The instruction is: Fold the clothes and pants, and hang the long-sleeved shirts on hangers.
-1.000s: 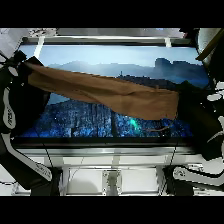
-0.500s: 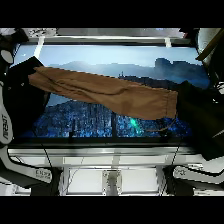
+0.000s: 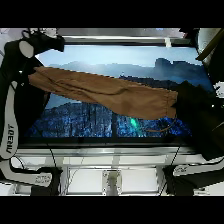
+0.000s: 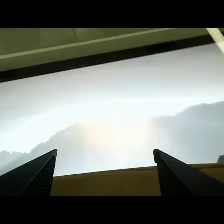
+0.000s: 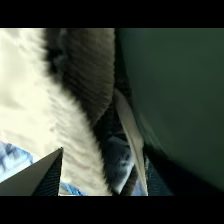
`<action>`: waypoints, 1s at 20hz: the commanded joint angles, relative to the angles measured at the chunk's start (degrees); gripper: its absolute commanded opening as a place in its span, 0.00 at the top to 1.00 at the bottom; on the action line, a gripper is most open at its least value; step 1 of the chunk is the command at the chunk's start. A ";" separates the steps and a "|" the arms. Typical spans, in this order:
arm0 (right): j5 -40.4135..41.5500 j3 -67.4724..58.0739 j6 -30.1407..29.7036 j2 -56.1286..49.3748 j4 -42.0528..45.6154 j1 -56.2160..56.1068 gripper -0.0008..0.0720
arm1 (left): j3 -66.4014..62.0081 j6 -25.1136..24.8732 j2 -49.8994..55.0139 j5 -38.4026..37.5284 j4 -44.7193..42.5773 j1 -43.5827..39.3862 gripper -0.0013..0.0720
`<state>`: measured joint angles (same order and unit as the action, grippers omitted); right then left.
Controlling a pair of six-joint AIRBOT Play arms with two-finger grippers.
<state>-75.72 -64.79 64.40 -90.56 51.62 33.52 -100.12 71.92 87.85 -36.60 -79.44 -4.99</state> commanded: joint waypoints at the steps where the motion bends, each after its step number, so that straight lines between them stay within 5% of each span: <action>1: -0.15 -0.07 -3.61 -4.44 -2.12 -2.23 0.22 | 0.02 -0.83 0.11 -3.82 -0.07 -3.65 0.03; 6: 8.92 -0.07 -4.11 -5.11 -2.71 -5.20 0.22 | 0.02 -0.83 0.15 -4.76 -0.02 -4.68 0.03; 10: 8.61 -0.07 -5.29 -5.22 -5.35 -5.90 0.25 | 0.04 -0.83 1.05 -6.21 0.57 -4.90 0.03; 11: 8.39 -0.07 -5.42 -5.22 -5.77 -6.05 0.37 | 0.04 -0.81 1.49 -6.73 0.57 -5.14 0.04; 13: 8.07 -0.11 -5.42 -5.20 -7.54 -6.05 0.88 | 0.07 -0.83 2.64 -8.00 0.59 -6.08 0.04; 14: 7.72 -0.20 -5.44 -5.20 -8.68 -6.05 0.97 | 0.07 -0.81 3.23 -8.44 0.59 -6.80 0.16; 17: 4.79 -0.83 -7.80 -3.87 -14.38 -6.05 0.97 | 0.11 -0.81 5.40 -8.92 0.61 -9.99 0.97; 20: 0.02 -4.68 -8.37 -0.24 -22.34 -6.05 0.97 | 0.11 -0.61 8.66 -9.86 6.36 -15.21 0.97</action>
<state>-71.53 -66.94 57.14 -93.32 37.17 27.53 -100.03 71.11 93.93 -45.17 -77.52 -16.34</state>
